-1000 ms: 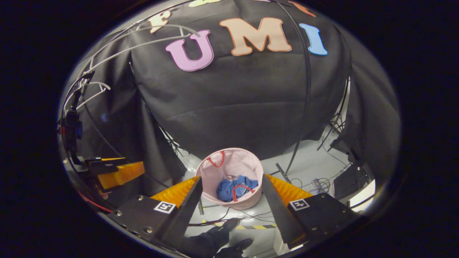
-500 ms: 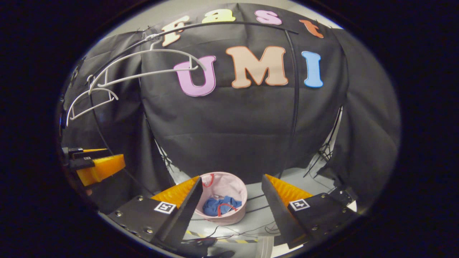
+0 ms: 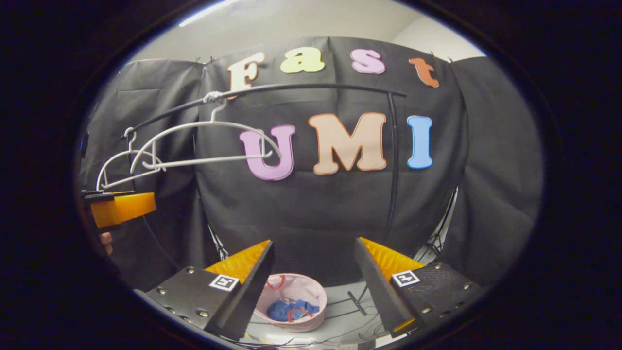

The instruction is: Grasp the clothes on the hanger with both hands and then place them into the laundry hamper below.

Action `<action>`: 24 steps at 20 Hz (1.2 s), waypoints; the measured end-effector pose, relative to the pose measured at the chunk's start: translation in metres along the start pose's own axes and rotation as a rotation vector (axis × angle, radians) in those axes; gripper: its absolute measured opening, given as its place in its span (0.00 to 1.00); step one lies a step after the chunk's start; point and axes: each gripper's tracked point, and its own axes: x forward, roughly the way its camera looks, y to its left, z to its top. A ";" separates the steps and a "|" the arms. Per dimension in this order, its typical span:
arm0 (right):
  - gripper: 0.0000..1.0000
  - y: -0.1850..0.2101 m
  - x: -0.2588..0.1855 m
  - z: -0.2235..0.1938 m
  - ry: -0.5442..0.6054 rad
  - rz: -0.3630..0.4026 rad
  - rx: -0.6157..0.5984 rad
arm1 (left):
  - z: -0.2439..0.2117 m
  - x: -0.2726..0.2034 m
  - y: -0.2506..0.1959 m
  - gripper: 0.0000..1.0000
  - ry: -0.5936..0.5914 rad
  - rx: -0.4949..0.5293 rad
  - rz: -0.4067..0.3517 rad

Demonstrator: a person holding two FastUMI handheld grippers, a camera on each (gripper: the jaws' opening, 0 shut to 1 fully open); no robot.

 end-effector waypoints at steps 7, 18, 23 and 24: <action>0.93 0.009 -0.013 0.059 -0.090 -0.030 0.012 | 0.060 0.017 0.011 0.95 -0.151 0.053 -0.018; 0.98 -0.017 -0.028 0.051 -0.079 -0.138 0.015 | 0.042 0.026 -0.009 0.97 -0.123 0.081 -0.148; 0.98 -0.016 -0.033 0.048 -0.084 -0.145 0.007 | 0.042 0.024 -0.007 0.98 -0.137 0.097 -0.150; 0.98 -0.015 -0.034 0.046 -0.084 -0.144 0.007 | 0.040 0.025 -0.007 0.99 -0.138 0.099 -0.150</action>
